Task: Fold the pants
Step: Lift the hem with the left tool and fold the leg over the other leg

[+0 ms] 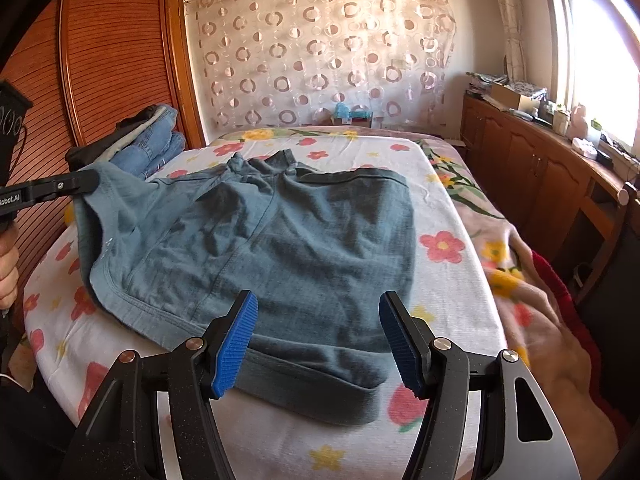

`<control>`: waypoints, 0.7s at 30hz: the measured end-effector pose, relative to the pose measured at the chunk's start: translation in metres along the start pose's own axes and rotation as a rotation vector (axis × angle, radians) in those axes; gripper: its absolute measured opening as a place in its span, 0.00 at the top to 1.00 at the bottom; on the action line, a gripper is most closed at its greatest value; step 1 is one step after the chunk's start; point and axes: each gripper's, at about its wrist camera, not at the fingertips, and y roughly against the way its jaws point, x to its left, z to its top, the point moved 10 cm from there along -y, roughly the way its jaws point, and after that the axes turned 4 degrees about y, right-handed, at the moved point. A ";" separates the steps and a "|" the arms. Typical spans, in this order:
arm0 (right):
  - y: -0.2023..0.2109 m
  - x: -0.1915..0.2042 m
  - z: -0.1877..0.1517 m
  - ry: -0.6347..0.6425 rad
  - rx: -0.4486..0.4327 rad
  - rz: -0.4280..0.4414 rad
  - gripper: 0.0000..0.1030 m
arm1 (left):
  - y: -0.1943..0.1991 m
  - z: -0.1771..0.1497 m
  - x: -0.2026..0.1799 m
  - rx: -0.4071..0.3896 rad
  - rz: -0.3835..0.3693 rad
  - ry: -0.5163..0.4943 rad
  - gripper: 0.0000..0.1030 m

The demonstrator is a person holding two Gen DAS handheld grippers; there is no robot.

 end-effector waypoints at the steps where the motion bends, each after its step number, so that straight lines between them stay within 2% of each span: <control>1: 0.001 -0.001 0.001 -0.002 -0.003 0.000 0.36 | -0.003 0.002 -0.006 0.004 -0.008 -0.012 0.92; 21: 0.006 -0.027 -0.008 -0.065 -0.057 -0.001 0.36 | -0.069 0.025 -0.099 0.119 -0.079 -0.154 0.92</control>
